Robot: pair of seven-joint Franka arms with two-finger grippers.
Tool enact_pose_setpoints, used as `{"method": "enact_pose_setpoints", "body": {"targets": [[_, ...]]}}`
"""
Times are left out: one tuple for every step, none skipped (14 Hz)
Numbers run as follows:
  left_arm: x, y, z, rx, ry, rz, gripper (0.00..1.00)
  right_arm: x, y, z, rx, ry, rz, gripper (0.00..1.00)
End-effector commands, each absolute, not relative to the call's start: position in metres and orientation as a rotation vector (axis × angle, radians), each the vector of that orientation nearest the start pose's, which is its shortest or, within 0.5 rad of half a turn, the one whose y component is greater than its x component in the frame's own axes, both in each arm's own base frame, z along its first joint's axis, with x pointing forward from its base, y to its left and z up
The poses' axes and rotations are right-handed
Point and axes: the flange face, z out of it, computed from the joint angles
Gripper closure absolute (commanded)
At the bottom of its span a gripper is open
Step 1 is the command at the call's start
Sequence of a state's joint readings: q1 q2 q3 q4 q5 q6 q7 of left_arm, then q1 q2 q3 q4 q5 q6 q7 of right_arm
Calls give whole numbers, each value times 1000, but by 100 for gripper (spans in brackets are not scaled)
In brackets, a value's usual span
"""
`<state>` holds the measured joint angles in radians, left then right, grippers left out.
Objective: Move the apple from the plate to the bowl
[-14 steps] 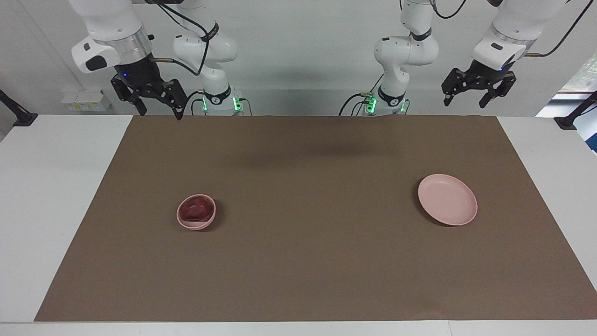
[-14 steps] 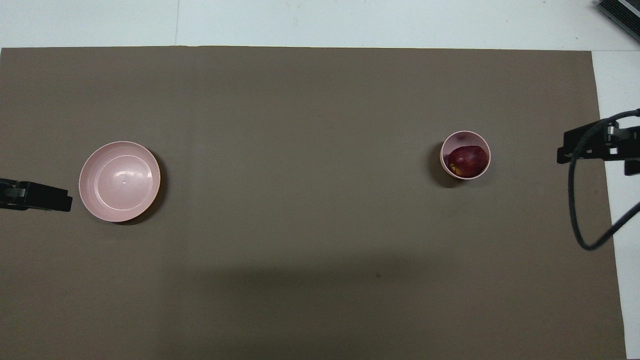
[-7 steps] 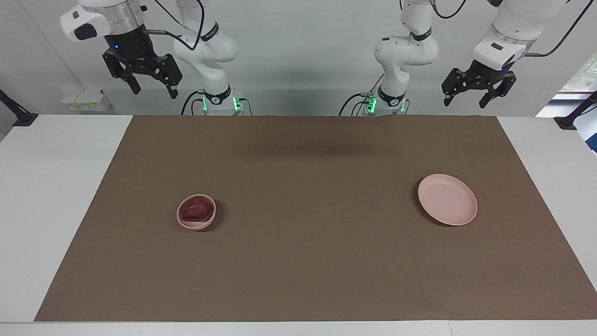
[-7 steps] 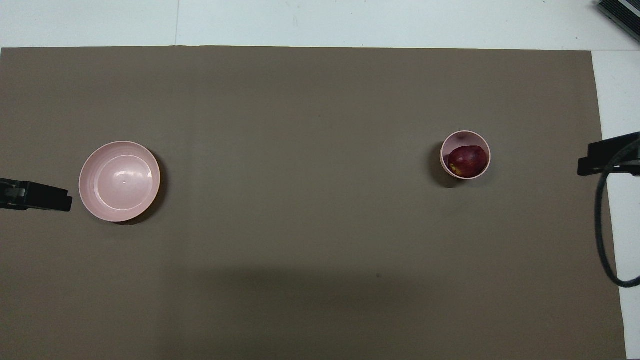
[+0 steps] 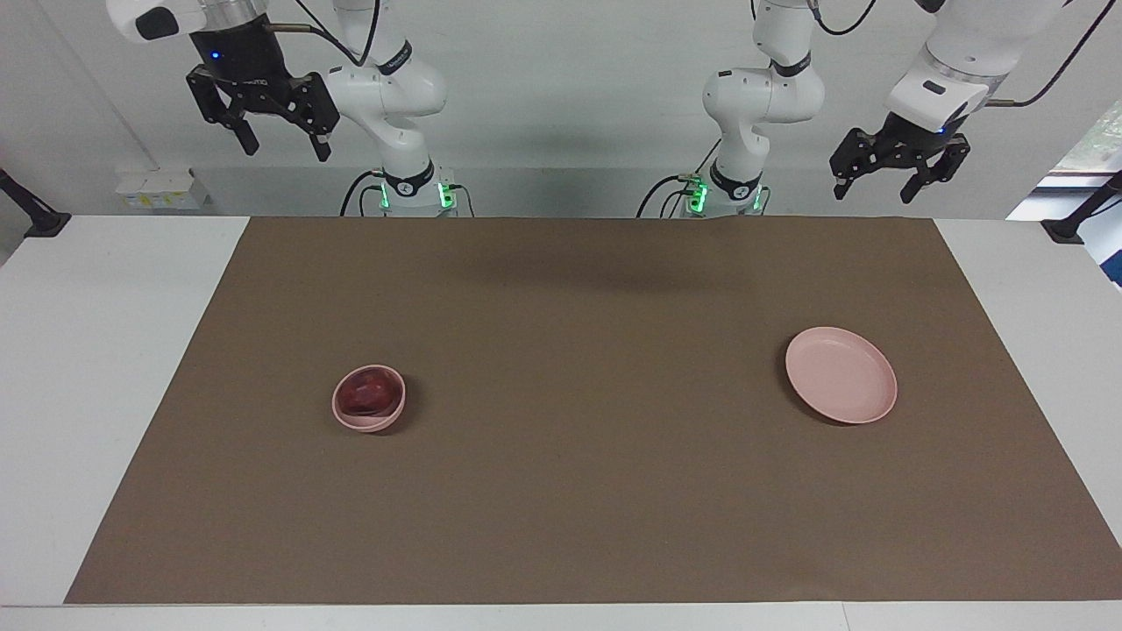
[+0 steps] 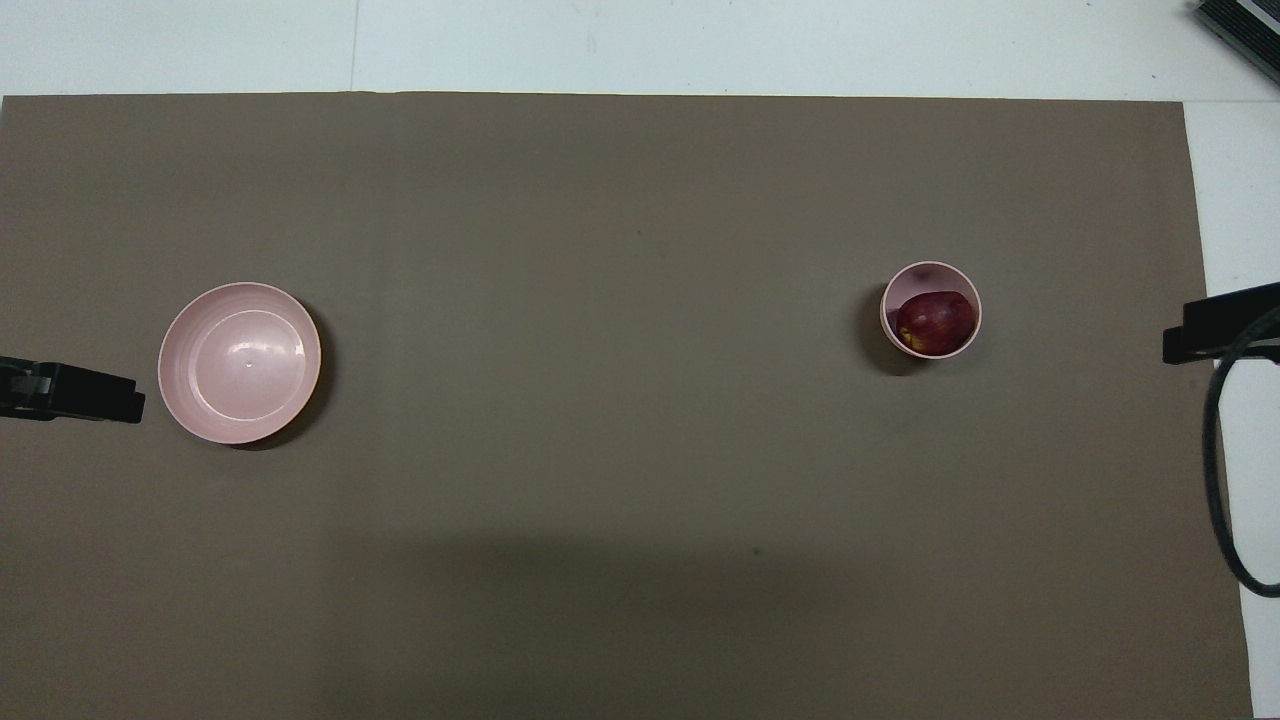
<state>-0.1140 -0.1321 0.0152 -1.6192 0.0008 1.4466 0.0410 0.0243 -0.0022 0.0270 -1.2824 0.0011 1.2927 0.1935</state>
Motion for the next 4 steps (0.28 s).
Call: {"method": "enact_pose_setpoints", "body": {"targets": [[492,-46,660,-3130,218,41,0,514,27,727,-3136,185,-7,0],[492,-46,660,-3130,218,41,0,514,29,727,-3139,177,-8,0],[492,-46,660,-3130,218,41,0,514,29,727,-3142,179,-8,0],[492,-46,660,-3130,218,41,0,514,29,727,-3145,178,-9,0]]}}
